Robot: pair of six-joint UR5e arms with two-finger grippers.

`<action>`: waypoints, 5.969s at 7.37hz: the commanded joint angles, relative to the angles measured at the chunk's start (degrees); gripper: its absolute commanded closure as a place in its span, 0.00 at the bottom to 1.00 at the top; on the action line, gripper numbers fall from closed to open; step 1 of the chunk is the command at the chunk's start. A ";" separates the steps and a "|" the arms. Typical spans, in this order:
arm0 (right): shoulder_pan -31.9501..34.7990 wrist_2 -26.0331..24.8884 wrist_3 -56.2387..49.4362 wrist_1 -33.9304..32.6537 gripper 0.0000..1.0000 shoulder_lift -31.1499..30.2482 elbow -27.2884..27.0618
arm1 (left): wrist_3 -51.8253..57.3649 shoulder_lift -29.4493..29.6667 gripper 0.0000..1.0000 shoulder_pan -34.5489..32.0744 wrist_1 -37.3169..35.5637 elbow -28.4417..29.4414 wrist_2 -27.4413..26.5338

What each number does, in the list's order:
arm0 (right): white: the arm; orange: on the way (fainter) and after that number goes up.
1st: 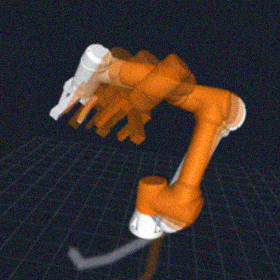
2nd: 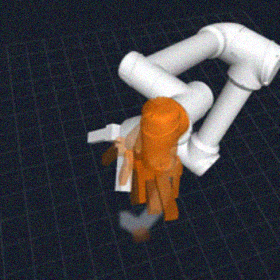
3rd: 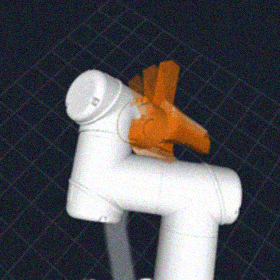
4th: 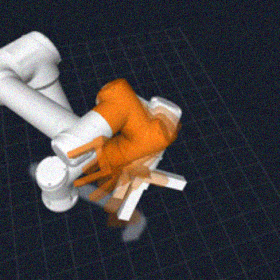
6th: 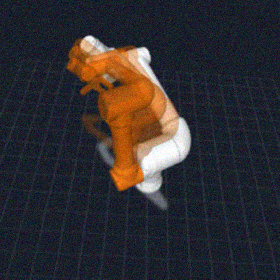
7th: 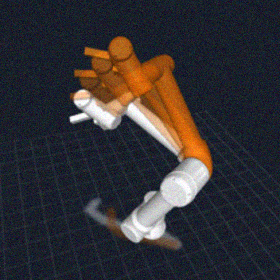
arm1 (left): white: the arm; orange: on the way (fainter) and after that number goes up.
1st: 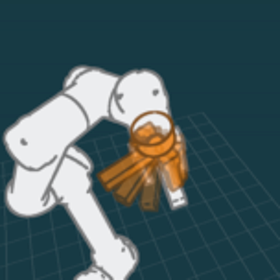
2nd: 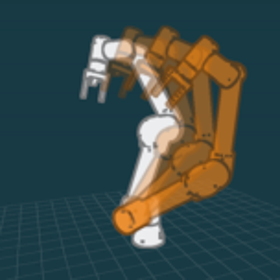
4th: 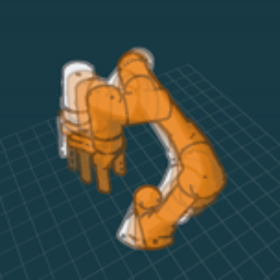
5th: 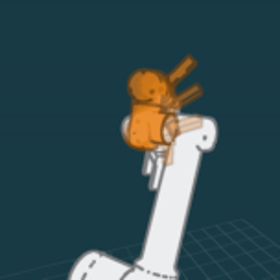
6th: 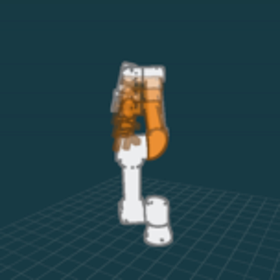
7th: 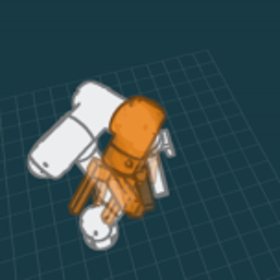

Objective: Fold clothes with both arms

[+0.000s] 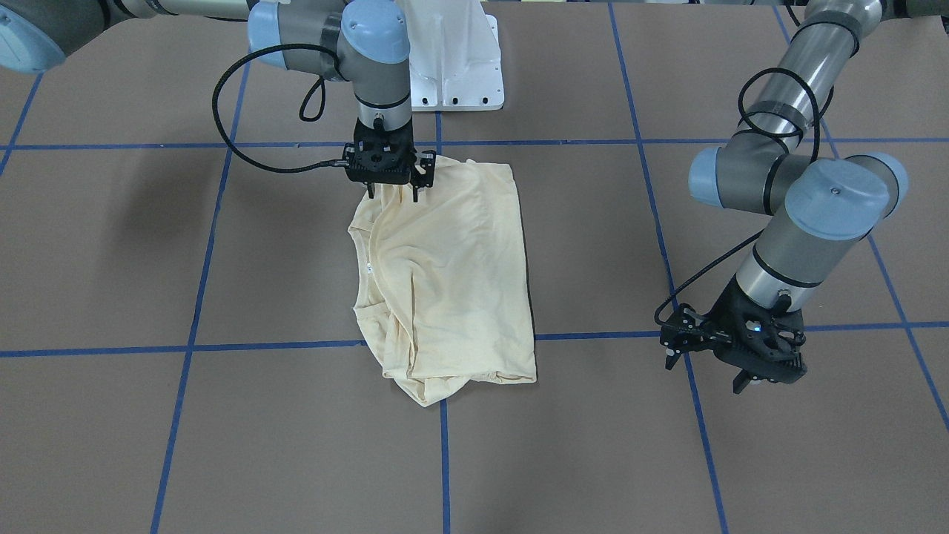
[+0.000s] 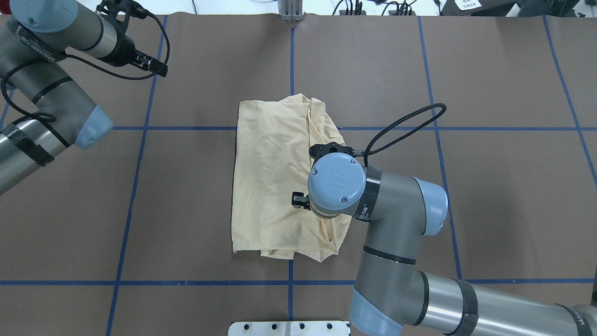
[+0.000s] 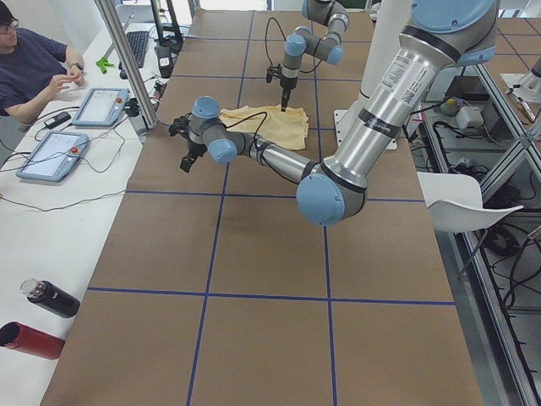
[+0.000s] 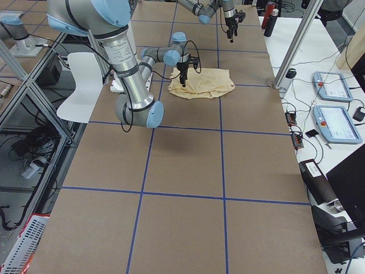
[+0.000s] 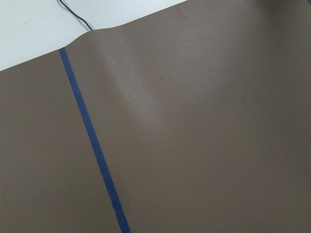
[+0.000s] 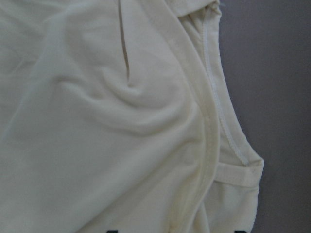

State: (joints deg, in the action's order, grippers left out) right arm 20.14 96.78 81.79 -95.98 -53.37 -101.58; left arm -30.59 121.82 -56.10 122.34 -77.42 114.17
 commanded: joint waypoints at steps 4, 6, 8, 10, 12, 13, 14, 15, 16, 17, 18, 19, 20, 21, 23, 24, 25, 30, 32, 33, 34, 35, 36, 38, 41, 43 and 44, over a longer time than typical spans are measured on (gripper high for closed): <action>-2.56 -2.03 0.22 -2.29 1.00 0.02 0.24 | -1.23 0.00 0.00 0.03 0.09 0.07 0.00; -1.95 -1.94 -0.22 -2.37 1.00 -0.33 -0.11 | -1.23 0.00 0.00 0.12 0.09 0.07 0.00; -0.98 -1.42 -1.10 -2.37 1.00 -3.39 -2.64 | -1.23 0.00 0.00 0.12 0.09 0.07 0.00; -2.46 -1.94 -1.19 -2.28 1.00 -8.23 -8.01 | -1.23 0.00 0.00 0.12 0.09 0.16 0.00; -3.96 -3.52 -1.19 -2.20 1.00 -9.29 -8.02 | -1.23 0.00 0.00 0.21 0.09 0.08 0.00; -4.14 -3.70 -1.19 -2.20 0.71 -9.39 -8.02 | -1.32 0.00 0.00 0.21 0.09 0.07 0.09; -4.23 -5.01 -1.11 -2.11 0.01 -9.30 -7.94 | -1.84 0.00 0.00 0.38 0.09 -0.10 0.09; -3.97 -5.19 -1.19 -1.85 0.01 -9.04 -7.94 | -4.28 0.09 0.00 0.64 0.00 -0.71 0.70; -2.14 -4.41 -1.80 -1.58 0.01 -8.95 -8.02 | -5.79 0.09 0.00 0.82 -0.52 -1.93 3.14; -0.47 -4.23 -2.59 -1.58 0.01 -9.03 -9.16 | -10.06 0.00 0.00 1.00 -0.70 -3.95 4.90; 1.11 -3.97 -2.69 -1.32 0.01 -9.03 -9.17 | -16.20 -1.91 0.00 2.21 -0.62 -7.36 6.31; 2.44 -3.96 -3.38 0.25 0.01 -9.12 -9.08 | -20.18 -5.68 0.00 5.62 -0.70 -13.40 6.50; 3.23 -3.44 -4.09 3.22 0.01 -10.43 -9.08 | -27.00 -9.54 0.00 9.14 -0.62 -19.12 5.98; 3.94 -2.74 -4.35 8.30 0.01 -13.14 -8.99 | -34.12 -12.28 0.00 14.22 -0.53 -23.52 5.19; 4.82 -1.42 -5.67 17.11 0.01 -18.59 -8.99 | -47.31 -14.32 0.00 25.72 -0.53 -30.40 -3.55; 5.78 0.15 -5.76 17.23 0.01 -18.79 -8.99 | -53.03 -14.41 0.00 32.22 -0.61 -30.86 -9.26; 5.96 0.51 -5.76 17.23 0.01 -18.79 -8.99 | -56.74 -14.41 0.01 36.03 -0.61 -30.60 -12.01; 5.79 0.52 -5.76 17.23 0.01 -18.62 -8.90 | -58.54 -13.10 0.34 39.49 -0.79 -26.65 -12.92; 5.79 0.52 -5.76 17.23 0.01 -18.62 -8.90 | -58.54 -12.83 0.36 39.49 -0.88 -26.56 -12.83; 5.79 0.61 -5.76 17.23 0.01 -18.62 -8.99 | -58.62 -12.14 0.38 39.49 -0.88 -25.69 -12.92; 5.79 0.61 -5.76 17.31 0.01 -18.62 -8.99 | -58.62 -11.35 0.38 39.49 -0.88 -24.72 -12.83; 5.79 0.61 -5.76 17.23 0.01 -18.53 -8.99 | -58.62 -11.08 0.38 39.49 -0.88 -24.54 -12.83; 5.79 0.61 -5.76 17.31 0.01 -18.53 -9.08 | -58.71 -10.99 0.54 39.49 -0.88 -24.62 -12.83; 5.79 0.52 -5.68 17.31 0.01 -18.44 -8.90 | -59.50 -10.90 1.00 39.41 -0.88 -24.80 -12.83; 4.91 -0.09 -1.23 17.31 0.04 -17.83 -7.33 | -59.50 -10.99 1.00 39.41 -1.49 -25.68 -12.66; 2.72 -3.41 6.34 17.23 0.12 -14.41 -4.00 | -59.50 -10.90 1.00 39.41 -1.49 -25.76 -12.66; 1.84 -5.61 7.24 17.14 0.18 -13.27 -2.50 | -59.50 -10.81 1.00 39.41 -1.49 -25.85 -12.66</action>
State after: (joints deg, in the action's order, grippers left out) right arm 23.21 93.87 86.71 -78.74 -68.36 -106.13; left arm -90.09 110.92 -16.70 120.87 -103.16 101.51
